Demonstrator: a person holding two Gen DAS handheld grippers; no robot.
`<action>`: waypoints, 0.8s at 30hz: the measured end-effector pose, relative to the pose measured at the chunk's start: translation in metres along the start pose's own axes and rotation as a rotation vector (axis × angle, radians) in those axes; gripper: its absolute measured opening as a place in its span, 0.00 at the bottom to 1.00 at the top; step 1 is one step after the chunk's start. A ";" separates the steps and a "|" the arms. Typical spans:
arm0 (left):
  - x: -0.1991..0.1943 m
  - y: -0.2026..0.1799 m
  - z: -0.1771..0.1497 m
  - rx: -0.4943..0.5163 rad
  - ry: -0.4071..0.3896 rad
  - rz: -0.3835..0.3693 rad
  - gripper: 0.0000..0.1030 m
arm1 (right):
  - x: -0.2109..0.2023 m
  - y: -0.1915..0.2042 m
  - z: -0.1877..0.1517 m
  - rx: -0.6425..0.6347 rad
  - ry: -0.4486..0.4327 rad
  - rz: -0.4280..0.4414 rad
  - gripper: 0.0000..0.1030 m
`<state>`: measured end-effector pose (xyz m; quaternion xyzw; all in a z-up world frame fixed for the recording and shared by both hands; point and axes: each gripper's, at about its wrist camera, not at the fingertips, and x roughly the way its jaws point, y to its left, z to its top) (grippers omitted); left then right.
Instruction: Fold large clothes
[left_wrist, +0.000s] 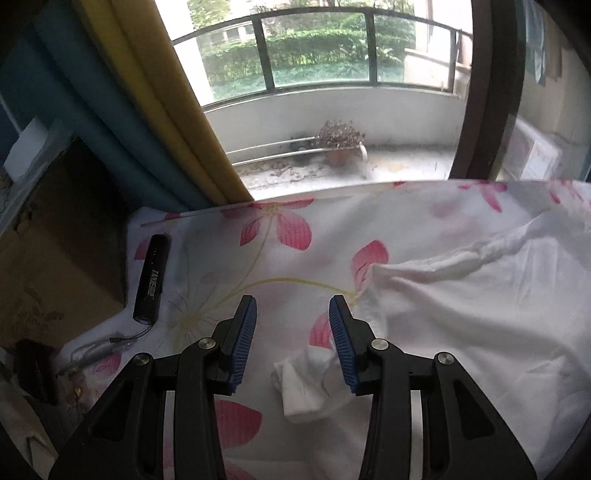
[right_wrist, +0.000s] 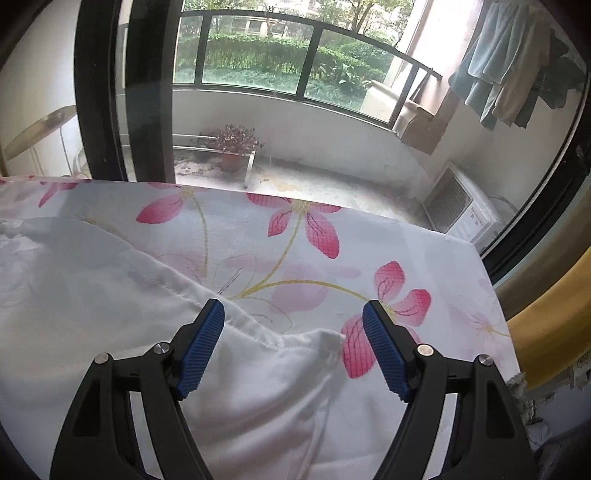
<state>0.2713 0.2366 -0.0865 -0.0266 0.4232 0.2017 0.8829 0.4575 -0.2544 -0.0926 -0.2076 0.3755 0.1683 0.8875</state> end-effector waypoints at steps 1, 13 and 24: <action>-0.005 0.000 0.000 -0.009 -0.011 -0.002 0.42 | -0.004 0.000 -0.001 0.001 -0.004 0.001 0.75; -0.055 -0.001 -0.053 -0.101 -0.018 -0.085 0.42 | -0.066 -0.010 -0.040 0.045 -0.042 0.004 0.75; -0.070 -0.008 -0.122 -0.136 0.033 -0.140 0.47 | -0.093 -0.017 -0.099 0.124 -0.015 0.049 0.75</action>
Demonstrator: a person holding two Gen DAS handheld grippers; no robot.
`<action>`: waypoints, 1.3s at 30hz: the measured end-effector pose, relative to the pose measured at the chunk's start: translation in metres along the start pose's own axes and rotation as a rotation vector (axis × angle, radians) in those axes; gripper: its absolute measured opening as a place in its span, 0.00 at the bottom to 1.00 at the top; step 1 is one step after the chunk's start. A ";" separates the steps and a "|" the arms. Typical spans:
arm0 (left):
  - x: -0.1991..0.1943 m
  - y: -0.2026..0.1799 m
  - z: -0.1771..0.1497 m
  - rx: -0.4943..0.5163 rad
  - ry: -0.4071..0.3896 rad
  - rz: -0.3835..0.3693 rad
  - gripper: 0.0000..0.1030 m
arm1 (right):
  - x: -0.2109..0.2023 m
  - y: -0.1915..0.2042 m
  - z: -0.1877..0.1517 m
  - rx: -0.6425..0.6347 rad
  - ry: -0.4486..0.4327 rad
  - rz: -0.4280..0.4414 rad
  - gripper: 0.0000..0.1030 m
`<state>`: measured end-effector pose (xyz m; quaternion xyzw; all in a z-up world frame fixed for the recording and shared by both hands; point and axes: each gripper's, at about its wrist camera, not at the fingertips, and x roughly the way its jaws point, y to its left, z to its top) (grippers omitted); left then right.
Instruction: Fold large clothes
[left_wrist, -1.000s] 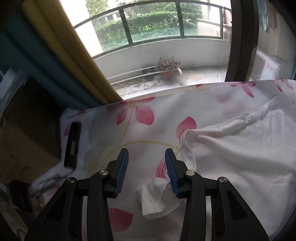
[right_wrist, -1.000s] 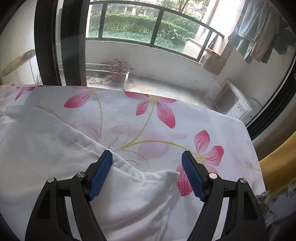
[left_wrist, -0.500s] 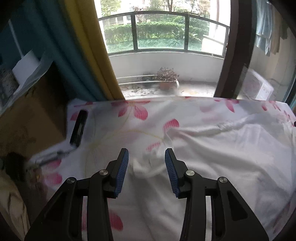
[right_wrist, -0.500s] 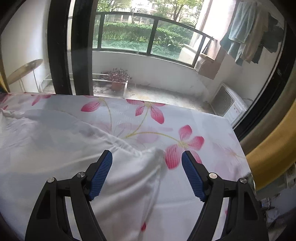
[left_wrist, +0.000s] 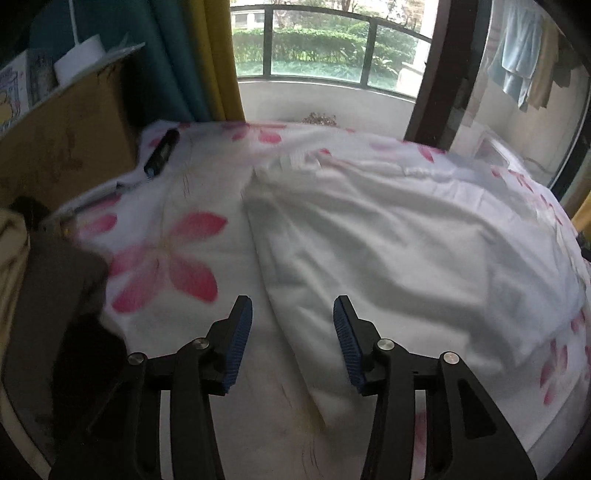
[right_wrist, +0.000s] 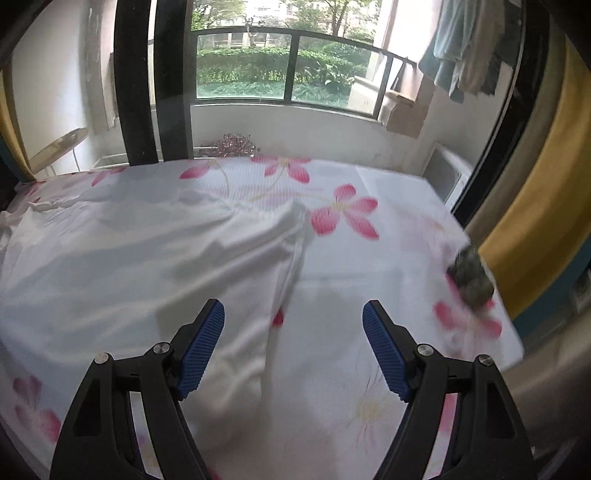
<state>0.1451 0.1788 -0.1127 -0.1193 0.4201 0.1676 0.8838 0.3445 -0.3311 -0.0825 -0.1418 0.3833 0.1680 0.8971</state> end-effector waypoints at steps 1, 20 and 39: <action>-0.001 0.001 -0.004 -0.012 0.001 -0.005 0.47 | 0.000 0.000 -0.006 0.009 0.009 0.010 0.75; -0.010 -0.005 -0.025 -0.064 -0.041 -0.125 0.72 | 0.007 0.008 -0.053 0.125 0.073 0.118 0.99; -0.016 -0.029 -0.036 0.054 -0.046 -0.142 0.09 | -0.011 0.036 -0.060 0.005 0.020 0.217 0.08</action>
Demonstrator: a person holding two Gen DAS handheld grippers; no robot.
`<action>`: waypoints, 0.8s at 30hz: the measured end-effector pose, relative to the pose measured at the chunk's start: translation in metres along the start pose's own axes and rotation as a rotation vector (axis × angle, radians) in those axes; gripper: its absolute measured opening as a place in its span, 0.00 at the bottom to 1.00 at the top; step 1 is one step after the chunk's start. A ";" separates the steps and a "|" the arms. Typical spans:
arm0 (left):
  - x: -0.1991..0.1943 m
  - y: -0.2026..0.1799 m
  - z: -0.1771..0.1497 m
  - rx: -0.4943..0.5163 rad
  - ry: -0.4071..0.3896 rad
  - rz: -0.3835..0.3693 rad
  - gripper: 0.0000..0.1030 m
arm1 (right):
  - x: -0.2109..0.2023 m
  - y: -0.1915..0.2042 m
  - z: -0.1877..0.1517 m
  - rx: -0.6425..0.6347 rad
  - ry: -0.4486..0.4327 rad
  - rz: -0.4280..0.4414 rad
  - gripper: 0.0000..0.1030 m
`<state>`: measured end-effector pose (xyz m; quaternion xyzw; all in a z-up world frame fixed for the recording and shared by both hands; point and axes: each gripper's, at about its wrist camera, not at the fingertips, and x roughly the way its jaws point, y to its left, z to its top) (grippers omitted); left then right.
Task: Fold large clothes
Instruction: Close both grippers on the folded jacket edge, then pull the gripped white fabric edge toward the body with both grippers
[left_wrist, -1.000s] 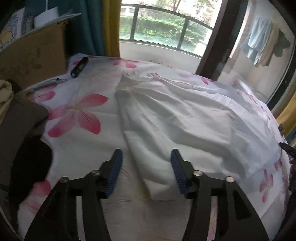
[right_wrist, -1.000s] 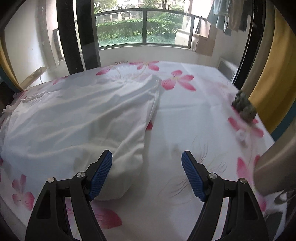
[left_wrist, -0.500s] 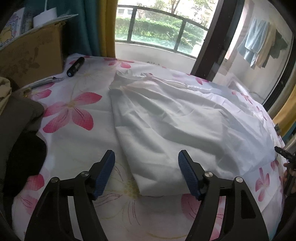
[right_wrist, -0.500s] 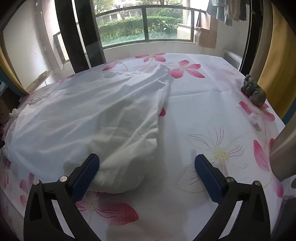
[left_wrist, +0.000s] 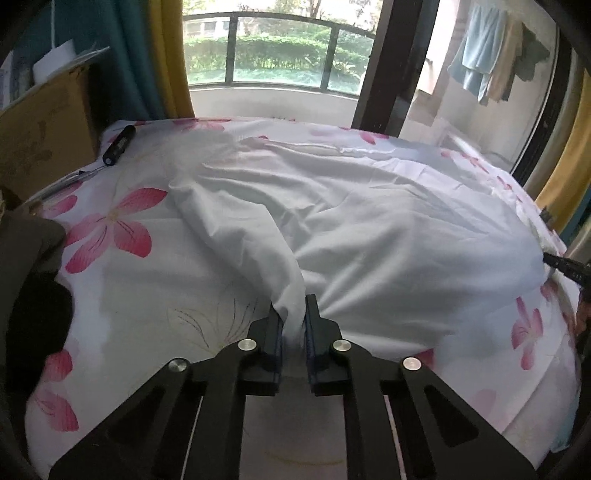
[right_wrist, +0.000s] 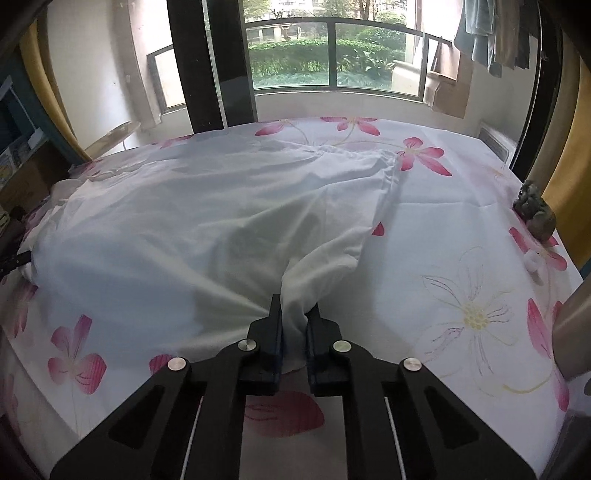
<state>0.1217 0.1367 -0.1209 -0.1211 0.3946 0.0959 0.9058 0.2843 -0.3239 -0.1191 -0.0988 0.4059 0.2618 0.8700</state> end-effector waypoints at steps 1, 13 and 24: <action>-0.003 0.000 -0.001 -0.003 -0.005 -0.002 0.09 | -0.002 -0.001 -0.001 -0.001 -0.004 -0.004 0.08; -0.034 -0.010 -0.022 0.000 -0.008 -0.035 0.09 | -0.032 -0.010 -0.016 -0.010 -0.011 -0.031 0.07; -0.061 -0.015 -0.056 -0.002 0.008 -0.060 0.09 | -0.059 -0.012 -0.049 0.015 0.001 -0.038 0.07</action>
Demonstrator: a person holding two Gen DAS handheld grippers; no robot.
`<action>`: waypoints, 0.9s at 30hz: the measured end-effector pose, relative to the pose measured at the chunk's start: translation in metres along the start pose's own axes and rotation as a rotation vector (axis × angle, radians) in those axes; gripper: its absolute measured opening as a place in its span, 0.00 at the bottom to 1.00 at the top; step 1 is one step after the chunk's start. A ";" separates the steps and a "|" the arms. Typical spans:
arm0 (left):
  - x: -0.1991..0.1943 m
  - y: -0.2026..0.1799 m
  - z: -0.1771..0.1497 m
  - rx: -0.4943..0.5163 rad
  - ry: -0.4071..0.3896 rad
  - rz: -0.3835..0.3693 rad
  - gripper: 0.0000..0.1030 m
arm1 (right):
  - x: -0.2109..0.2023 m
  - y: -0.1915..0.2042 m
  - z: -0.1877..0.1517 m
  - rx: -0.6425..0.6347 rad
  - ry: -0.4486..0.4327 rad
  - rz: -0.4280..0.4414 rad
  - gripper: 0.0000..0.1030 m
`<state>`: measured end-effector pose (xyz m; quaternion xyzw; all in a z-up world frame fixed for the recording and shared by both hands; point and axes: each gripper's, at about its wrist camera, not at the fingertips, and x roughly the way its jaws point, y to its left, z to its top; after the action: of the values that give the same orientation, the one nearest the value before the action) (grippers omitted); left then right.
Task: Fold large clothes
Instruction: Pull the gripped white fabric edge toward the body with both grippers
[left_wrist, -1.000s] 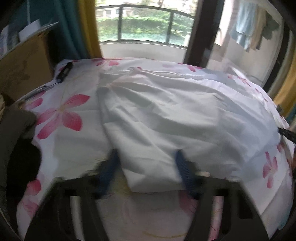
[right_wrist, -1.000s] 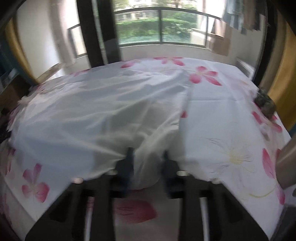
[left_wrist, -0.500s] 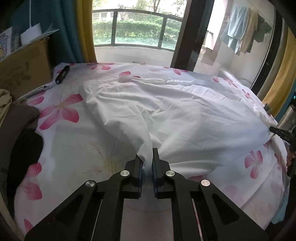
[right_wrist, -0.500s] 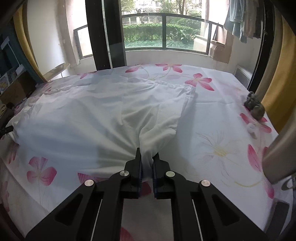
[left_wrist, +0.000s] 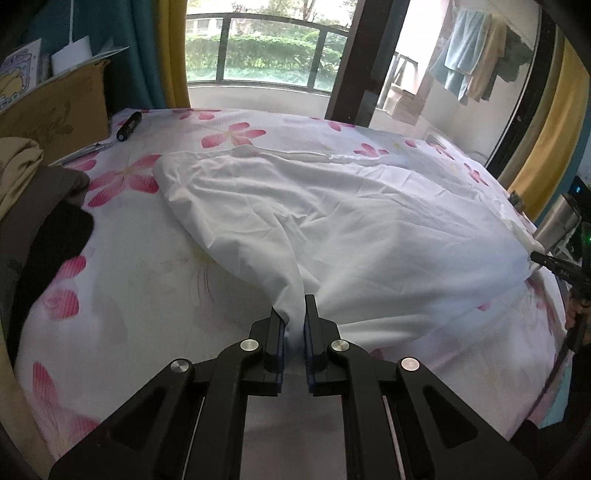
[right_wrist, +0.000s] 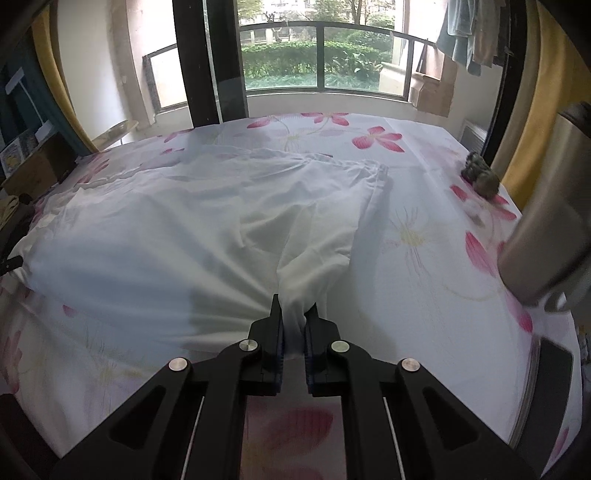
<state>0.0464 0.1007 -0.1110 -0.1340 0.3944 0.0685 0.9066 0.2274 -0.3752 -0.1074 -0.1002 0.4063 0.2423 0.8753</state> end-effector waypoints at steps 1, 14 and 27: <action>-0.002 0.000 -0.003 0.001 0.000 -0.001 0.09 | -0.002 0.000 -0.004 0.005 0.002 0.000 0.07; -0.012 0.001 -0.032 0.012 0.039 0.000 0.09 | -0.019 0.000 -0.039 0.040 0.020 -0.003 0.07; -0.014 0.006 -0.038 0.025 0.064 0.004 0.10 | -0.028 0.014 -0.053 0.027 0.026 -0.053 0.08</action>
<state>0.0090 0.0953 -0.1261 -0.1241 0.4244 0.0609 0.8948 0.1695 -0.3931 -0.1204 -0.1023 0.4182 0.2123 0.8773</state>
